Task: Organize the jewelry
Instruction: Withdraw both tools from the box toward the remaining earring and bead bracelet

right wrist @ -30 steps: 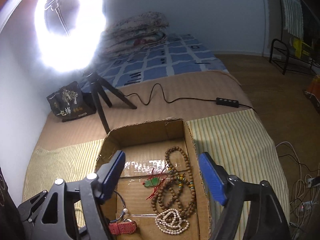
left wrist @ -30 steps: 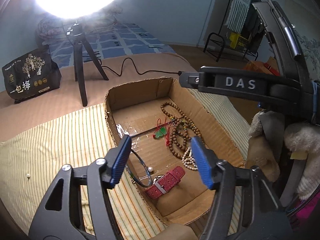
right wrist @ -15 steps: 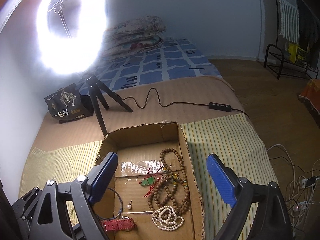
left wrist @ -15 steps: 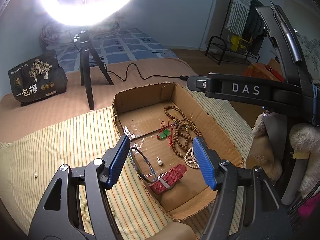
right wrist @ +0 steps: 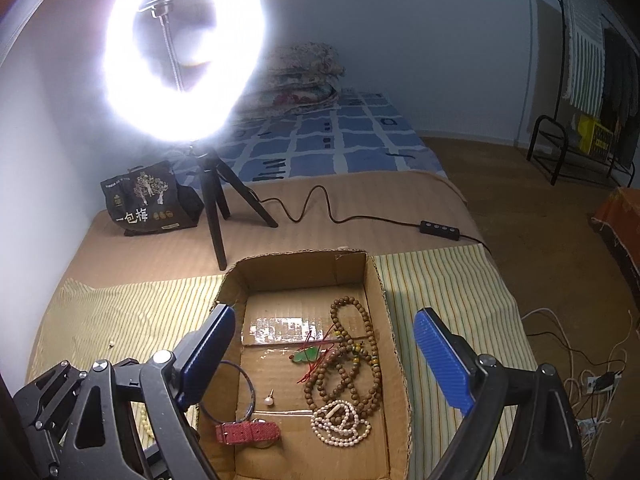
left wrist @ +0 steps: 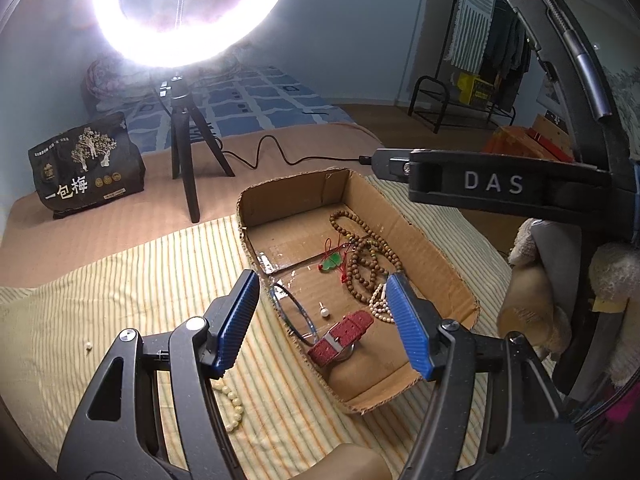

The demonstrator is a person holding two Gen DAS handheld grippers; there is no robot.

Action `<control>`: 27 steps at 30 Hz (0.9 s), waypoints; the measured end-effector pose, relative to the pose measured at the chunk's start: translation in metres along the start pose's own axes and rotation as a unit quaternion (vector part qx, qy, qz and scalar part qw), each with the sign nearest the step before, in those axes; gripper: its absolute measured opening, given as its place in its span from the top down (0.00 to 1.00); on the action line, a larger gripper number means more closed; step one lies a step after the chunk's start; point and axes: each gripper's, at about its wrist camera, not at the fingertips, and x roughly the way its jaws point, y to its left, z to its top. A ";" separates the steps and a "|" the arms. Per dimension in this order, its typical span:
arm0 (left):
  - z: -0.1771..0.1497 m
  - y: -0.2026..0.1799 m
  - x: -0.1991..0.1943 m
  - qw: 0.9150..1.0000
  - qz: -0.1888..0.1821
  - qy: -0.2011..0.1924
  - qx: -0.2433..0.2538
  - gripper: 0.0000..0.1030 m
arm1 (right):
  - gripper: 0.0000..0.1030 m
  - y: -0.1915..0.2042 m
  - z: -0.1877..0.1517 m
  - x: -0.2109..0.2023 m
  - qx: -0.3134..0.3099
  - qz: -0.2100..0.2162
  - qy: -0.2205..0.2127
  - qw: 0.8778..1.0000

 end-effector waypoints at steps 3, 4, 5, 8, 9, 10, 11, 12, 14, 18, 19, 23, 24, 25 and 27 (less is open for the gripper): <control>-0.002 0.005 -0.007 1.000 0.005 -0.001 0.003 0.34 | 0.10 0.005 -0.002 -0.009 -0.005 -0.001 -0.007 1.000; -0.003 0.007 -0.009 1.000 0.006 -0.001 0.003 0.34 | 0.10 0.007 -0.002 -0.011 -0.007 -0.002 -0.009 1.000; -0.004 0.010 -0.011 1.000 0.008 -0.001 0.002 0.34 | 0.10 0.009 -0.003 -0.014 -0.010 -0.002 -0.011 1.000; -0.007 0.020 -0.016 1.000 0.014 0.000 -0.003 0.34 | 0.10 0.016 -0.005 -0.022 -0.021 -0.003 -0.014 1.000; -0.009 0.025 -0.019 1.000 0.017 -0.001 -0.005 0.34 | 0.10 0.020 -0.006 -0.025 -0.025 -0.003 -0.016 1.000; -0.010 0.027 -0.021 1.000 0.019 0.000 -0.005 0.34 | 0.10 0.023 -0.006 -0.029 -0.029 -0.003 -0.018 0.999; -0.012 0.030 -0.022 1.000 0.021 0.002 -0.005 0.34 | 0.10 0.026 -0.007 -0.031 -0.033 -0.003 -0.021 0.999; -0.014 0.035 -0.024 1.000 0.023 0.004 -0.006 0.34 | 0.10 0.028 -0.007 -0.033 -0.036 -0.003 -0.022 0.999; -0.017 0.040 -0.027 1.000 0.030 0.005 -0.006 0.34 | 0.10 0.036 -0.010 -0.039 -0.046 -0.003 -0.028 0.999; -0.025 0.059 -0.032 0.999 0.044 0.012 -0.014 0.34 | 0.10 0.048 -0.014 -0.049 -0.060 0.000 -0.036 0.998; -0.027 0.064 -0.034 0.999 0.048 0.014 -0.017 0.34 | 0.10 0.052 -0.015 -0.051 -0.063 0.004 -0.037 0.997; -0.034 0.083 -0.038 0.998 0.058 0.021 -0.028 0.34 | 0.10 0.064 -0.020 -0.057 -0.072 0.018 -0.040 0.996; -0.036 0.087 -0.040 0.997 0.060 0.023 -0.029 0.34 | 0.10 0.067 -0.021 -0.058 -0.074 0.020 -0.041 0.996; -0.037 0.089 -0.040 0.997 0.062 0.024 -0.030 0.34 | 0.10 0.071 -0.023 -0.060 -0.078 0.024 -0.041 0.996; -0.040 0.097 -0.042 0.997 0.069 0.025 -0.031 0.34 | 0.10 0.077 -0.027 -0.061 -0.083 0.032 -0.041 0.995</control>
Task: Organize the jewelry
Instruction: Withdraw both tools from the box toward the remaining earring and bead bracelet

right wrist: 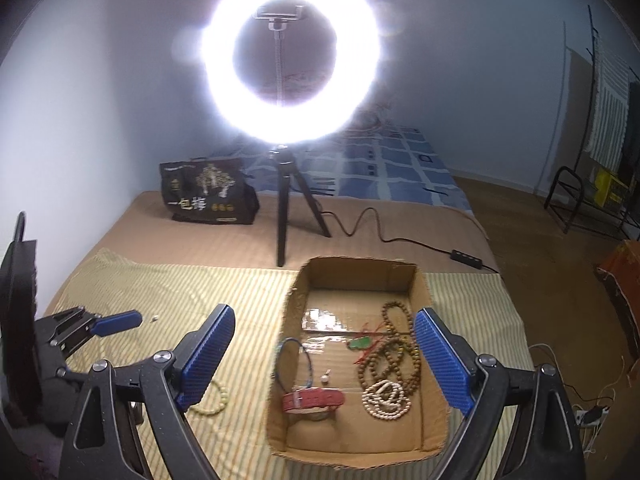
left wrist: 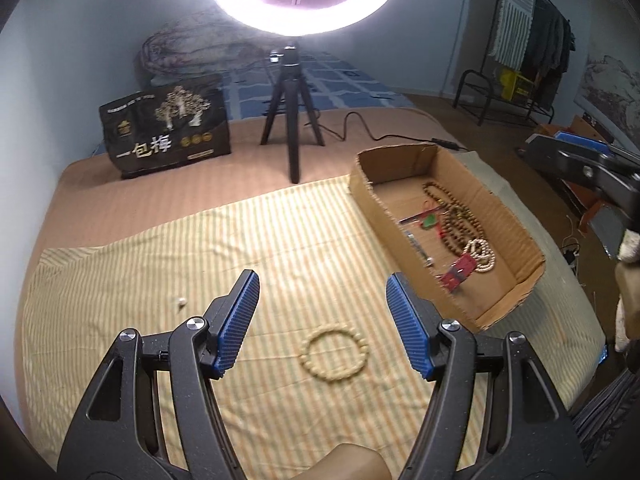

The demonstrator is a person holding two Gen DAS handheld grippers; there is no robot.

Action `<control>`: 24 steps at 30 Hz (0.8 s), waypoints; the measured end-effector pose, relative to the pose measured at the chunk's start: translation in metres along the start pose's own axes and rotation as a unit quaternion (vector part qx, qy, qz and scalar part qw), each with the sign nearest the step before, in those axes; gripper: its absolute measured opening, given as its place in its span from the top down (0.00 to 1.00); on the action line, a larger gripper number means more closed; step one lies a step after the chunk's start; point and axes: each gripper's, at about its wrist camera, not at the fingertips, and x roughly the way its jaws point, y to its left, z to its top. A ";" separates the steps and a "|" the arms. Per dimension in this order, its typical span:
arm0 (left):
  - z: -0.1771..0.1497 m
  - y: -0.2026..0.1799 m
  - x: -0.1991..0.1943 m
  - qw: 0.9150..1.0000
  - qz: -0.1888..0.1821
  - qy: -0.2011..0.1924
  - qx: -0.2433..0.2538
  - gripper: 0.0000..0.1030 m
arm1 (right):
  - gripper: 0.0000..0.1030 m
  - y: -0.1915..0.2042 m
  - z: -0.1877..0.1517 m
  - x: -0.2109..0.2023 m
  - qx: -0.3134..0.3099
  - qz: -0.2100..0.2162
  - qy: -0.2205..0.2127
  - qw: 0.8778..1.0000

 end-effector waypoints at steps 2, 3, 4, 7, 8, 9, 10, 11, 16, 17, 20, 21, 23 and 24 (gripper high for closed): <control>-0.002 0.006 -0.001 1.000 0.003 0.002 -0.004 0.34 | 0.10 0.007 -0.003 -0.001 -0.006 0.007 0.000 1.000; -0.003 0.011 -0.001 1.000 0.006 0.003 -0.006 0.34 | 0.10 0.012 -0.004 -0.001 -0.010 0.010 -0.001 1.000; -0.003 0.013 -0.001 1.000 0.007 0.003 -0.008 0.34 | 0.10 0.015 -0.006 -0.001 -0.013 0.013 -0.001 1.000; -0.006 0.026 -0.002 1.000 0.012 0.001 -0.019 0.34 | 0.10 0.026 -0.011 -0.002 -0.018 0.032 -0.002 0.999; -0.007 0.032 -0.002 1.000 0.013 0.001 -0.025 0.34 | 0.10 0.029 -0.013 -0.002 -0.020 0.038 -0.002 0.999; -0.007 0.036 -0.002 0.999 0.015 0.000 -0.029 0.34 | 0.10 0.034 -0.015 -0.002 -0.024 0.046 -0.002 0.999; -0.008 0.041 -0.002 0.999 0.017 -0.001 -0.033 0.34 | 0.10 0.037 -0.017 -0.002 -0.029 0.052 -0.001 0.998; -0.008 0.045 -0.002 0.999 0.020 -0.003 -0.037 0.34 | 0.10 0.043 -0.020 -0.001 -0.036 0.058 -0.002 0.998; -0.010 0.074 0.000 0.997 0.036 0.003 -0.061 0.34 | 0.10 0.067 -0.033 0.005 -0.071 0.082 0.004 0.994; -0.011 0.080 0.000 0.997 0.037 0.006 -0.068 0.34 | 0.10 0.072 -0.037 0.007 -0.076 0.089 0.007 0.993; -0.013 0.098 0.002 0.995 0.044 0.014 -0.084 0.34 | 0.10 0.085 -0.048 0.015 -0.084 0.108 0.022 0.990; -0.015 0.105 0.004 0.995 0.045 0.018 -0.092 0.34 | 0.10 0.088 -0.052 0.018 -0.086 0.112 0.027 0.990; -0.018 0.117 0.008 0.993 0.046 0.026 -0.108 0.34 | 0.10 0.096 -0.061 0.026 -0.091 0.123 0.039 0.987; -0.019 0.124 0.010 0.992 0.047 0.030 -0.116 0.34 | 0.10 0.098 -0.064 0.029 -0.094 0.126 0.043 0.987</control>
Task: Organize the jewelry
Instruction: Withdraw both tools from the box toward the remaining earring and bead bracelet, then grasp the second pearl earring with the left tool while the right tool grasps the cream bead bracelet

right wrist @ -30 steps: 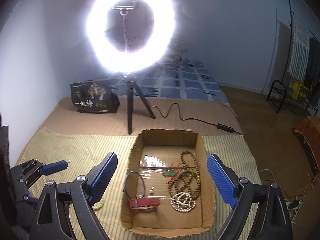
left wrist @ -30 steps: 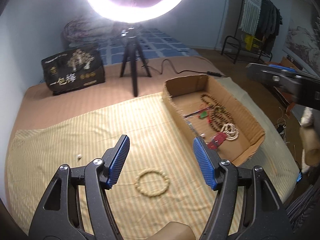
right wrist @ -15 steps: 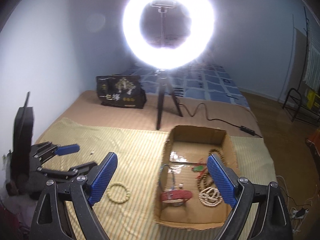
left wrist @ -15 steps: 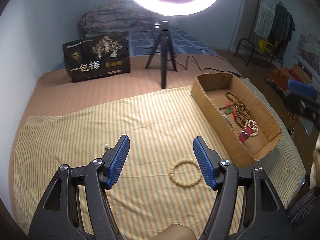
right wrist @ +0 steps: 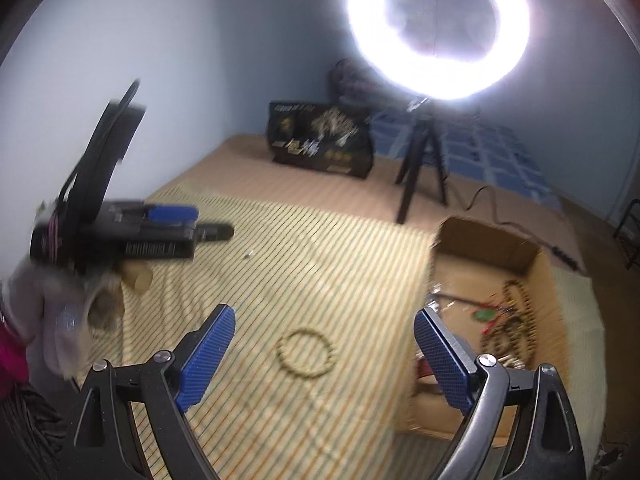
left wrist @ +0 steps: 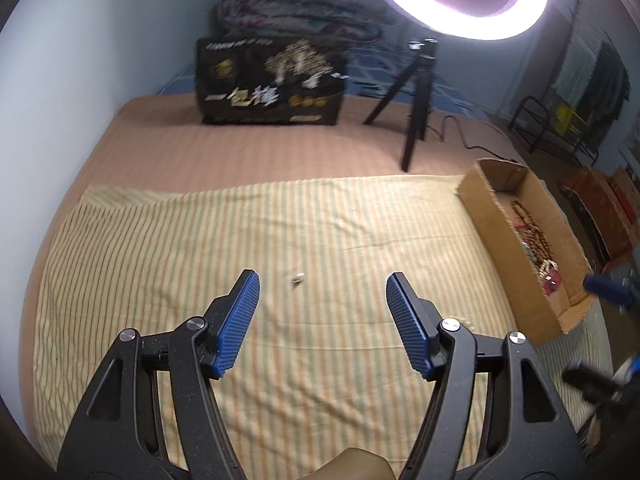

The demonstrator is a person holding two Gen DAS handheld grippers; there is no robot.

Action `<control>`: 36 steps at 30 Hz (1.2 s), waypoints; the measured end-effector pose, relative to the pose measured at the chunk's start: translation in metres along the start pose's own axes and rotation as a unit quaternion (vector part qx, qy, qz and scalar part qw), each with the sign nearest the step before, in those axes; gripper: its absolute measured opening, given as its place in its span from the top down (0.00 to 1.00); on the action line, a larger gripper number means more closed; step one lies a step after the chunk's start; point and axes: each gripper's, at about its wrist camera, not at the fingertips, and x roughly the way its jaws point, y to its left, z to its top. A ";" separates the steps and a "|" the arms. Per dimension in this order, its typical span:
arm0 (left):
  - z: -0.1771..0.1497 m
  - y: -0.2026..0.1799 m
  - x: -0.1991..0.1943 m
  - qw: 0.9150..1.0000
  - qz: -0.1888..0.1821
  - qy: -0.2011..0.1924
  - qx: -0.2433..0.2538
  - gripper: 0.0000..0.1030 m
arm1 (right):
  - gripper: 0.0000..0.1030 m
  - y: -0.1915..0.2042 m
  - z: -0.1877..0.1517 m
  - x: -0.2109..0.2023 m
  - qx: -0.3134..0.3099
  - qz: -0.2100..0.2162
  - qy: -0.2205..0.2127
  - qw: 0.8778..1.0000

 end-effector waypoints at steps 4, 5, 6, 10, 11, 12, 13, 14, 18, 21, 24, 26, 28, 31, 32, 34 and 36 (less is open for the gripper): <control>0.002 0.020 0.010 1.000 0.002 0.015 -0.024 0.34 | 0.11 0.008 -0.009 0.020 -0.009 0.018 0.026 0.999; 0.002 0.024 0.012 0.999 0.004 0.016 -0.030 0.34 | 0.11 0.009 -0.012 0.025 -0.008 0.021 0.032 0.999; 0.003 0.030 0.016 0.999 0.003 0.018 -0.039 0.35 | 0.11 0.010 -0.014 0.027 -0.007 0.024 0.036 0.999; 0.003 0.037 0.029 0.999 0.003 0.029 -0.044 0.48 | 0.20 0.015 -0.021 0.046 -0.009 0.043 0.062 0.997; 0.002 0.035 0.034 0.999 0.003 0.034 -0.038 0.51 | 0.25 0.016 -0.023 0.050 -0.010 0.049 0.068 0.996; 0.001 0.033 0.038 0.999 0.003 0.039 -0.031 0.54 | 0.30 0.017 -0.025 0.055 -0.012 0.053 0.074 0.996; 0.000 0.029 0.042 0.999 0.002 0.044 -0.020 0.56 | 0.33 0.019 -0.027 0.061 -0.016 0.058 0.084 0.995; 0.000 0.026 0.045 0.999 0.001 0.047 -0.012 0.59 | 0.38 0.019 -0.029 0.064 -0.018 0.058 0.090 0.994; -0.003 0.010 0.058 0.998 0.002 0.055 0.027 0.66 | 0.53 0.018 -0.033 0.079 -0.014 0.063 0.108 0.992; -0.003 0.007 0.067 0.997 0.006 0.060 0.038 0.70 | 0.57 0.018 -0.034 0.086 -0.017 0.060 0.113 0.992; -0.004 0.008 0.075 0.997 0.007 0.062 0.037 0.70 | 0.58 0.019 -0.033 0.091 -0.024 0.056 0.115 0.992; -0.004 0.010 0.079 0.998 0.005 0.061 0.032 0.70 | 0.59 0.020 -0.033 0.093 -0.028 0.055 0.116 0.991; -0.003 0.010 0.081 0.998 0.004 0.060 0.031 0.71 | 0.59 0.021 -0.033 0.095 -0.033 0.053 0.116 0.991; -0.004 0.008 0.087 0.997 0.005 0.063 0.039 0.71 | 0.60 0.024 -0.032 0.097 -0.038 0.052 0.117 0.991; -0.005 0.007 0.088 0.997 0.005 0.064 0.040 0.71 | 0.61 0.025 -0.031 0.098 -0.040 0.052 0.116 0.991; -0.006 0.007 0.092 0.997 0.004 0.067 0.043 0.75 | 0.61 0.027 -0.030 0.100 -0.045 0.051 0.117 0.991; -0.008 0.006 0.095 0.997 0.005 0.068 0.046 0.77 | 0.62 0.028 -0.030 0.102 -0.047 0.050 0.118 0.991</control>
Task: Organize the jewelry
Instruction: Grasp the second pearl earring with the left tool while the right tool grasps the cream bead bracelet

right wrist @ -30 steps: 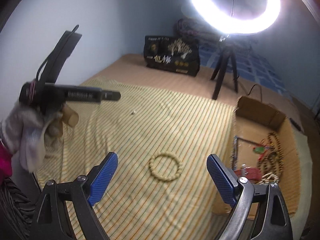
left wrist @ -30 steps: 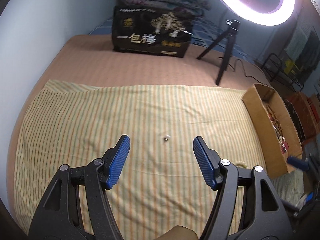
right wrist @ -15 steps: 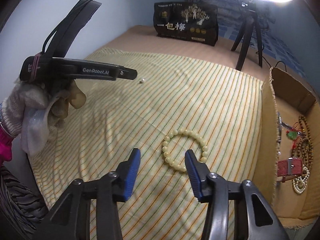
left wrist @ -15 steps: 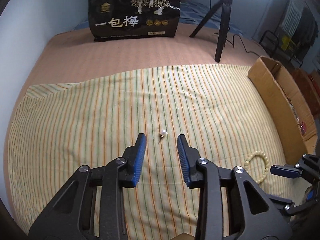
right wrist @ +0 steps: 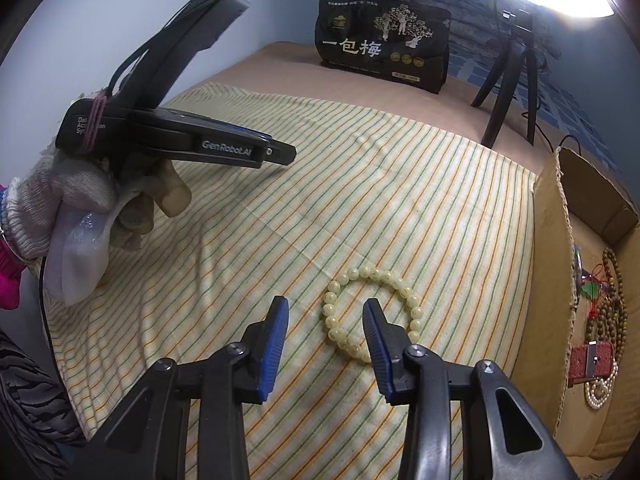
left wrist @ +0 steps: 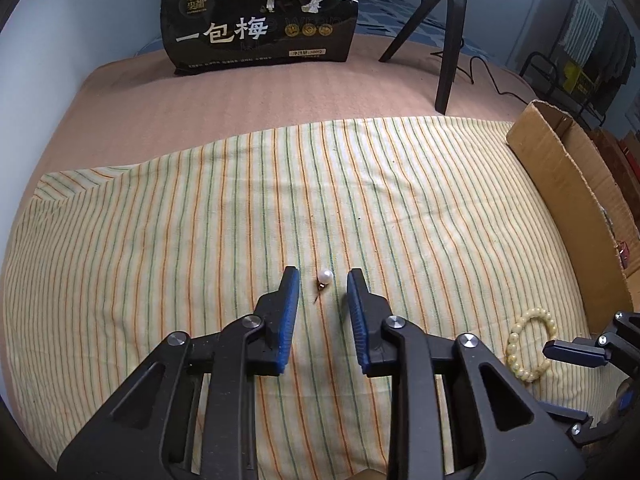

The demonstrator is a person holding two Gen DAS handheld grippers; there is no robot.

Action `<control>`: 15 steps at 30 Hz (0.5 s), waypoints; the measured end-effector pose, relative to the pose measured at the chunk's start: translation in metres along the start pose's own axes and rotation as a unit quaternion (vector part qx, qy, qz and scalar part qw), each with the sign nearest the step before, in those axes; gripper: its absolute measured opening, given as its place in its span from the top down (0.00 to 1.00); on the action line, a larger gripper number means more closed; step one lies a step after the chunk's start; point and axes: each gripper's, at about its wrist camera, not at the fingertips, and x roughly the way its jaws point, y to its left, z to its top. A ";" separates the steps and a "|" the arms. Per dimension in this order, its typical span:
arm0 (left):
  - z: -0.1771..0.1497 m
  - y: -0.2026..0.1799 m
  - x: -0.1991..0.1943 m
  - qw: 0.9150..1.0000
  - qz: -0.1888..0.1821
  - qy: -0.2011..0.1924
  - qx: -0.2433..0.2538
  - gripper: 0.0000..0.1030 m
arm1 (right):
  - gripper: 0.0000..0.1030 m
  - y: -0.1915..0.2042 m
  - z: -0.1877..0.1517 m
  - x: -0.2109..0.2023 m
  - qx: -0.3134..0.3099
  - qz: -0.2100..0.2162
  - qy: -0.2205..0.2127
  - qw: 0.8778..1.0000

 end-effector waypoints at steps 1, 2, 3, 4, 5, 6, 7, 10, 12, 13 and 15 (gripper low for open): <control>-0.001 0.000 0.001 1.000 0.001 0.001 0.002 0.77 | 0.63 0.001 0.000 0.001 -0.001 0.000 0.001 1.000; -0.001 -0.001 0.002 1.000 0.002 -0.001 0.005 0.77 | 0.63 0.001 0.001 0.003 -0.003 -0.001 0.002 1.000; -0.002 -0.001 0.004 1.000 0.002 -0.001 0.005 0.78 | 0.64 0.002 0.000 0.004 -0.004 -0.002 0.004 1.000; -0.003 -0.001 0.005 1.000 0.002 0.000 0.005 0.78 | 0.64 0.003 0.000 0.006 -0.006 -0.003 0.005 1.000; -0.003 -0.001 0.006 1.000 0.000 0.000 0.005 0.80 | 0.64 0.003 0.000 0.007 -0.007 -0.004 0.007 1.000; -0.004 -0.001 0.007 1.000 -0.002 -0.001 0.006 0.81 | 0.65 0.003 0.000 0.009 -0.008 -0.005 0.009 1.000; -0.004 -0.001 0.007 1.000 -0.002 -0.001 0.007 0.82 | 0.65 0.003 0.000 0.011 -0.009 -0.006 0.012 1.000; -0.005 -0.002 0.008 1.000 -0.002 -0.002 0.012 0.85 | 0.69 0.004 0.000 0.016 -0.011 -0.008 0.022 1.000; -0.005 -0.002 0.008 1.000 -0.003 -0.001 0.014 0.87 | 0.71 0.005 -0.002 0.018 -0.012 -0.010 0.024 1.000; -0.005 -0.002 0.008 1.000 -0.002 -0.001 0.015 0.88 | 0.72 0.005 -0.001 0.019 -0.014 -0.010 0.025 1.000; -0.004 -0.003 0.008 1.000 -0.003 -0.001 0.016 0.92 | 0.76 0.005 -0.001 0.019 -0.015 -0.009 0.024 1.000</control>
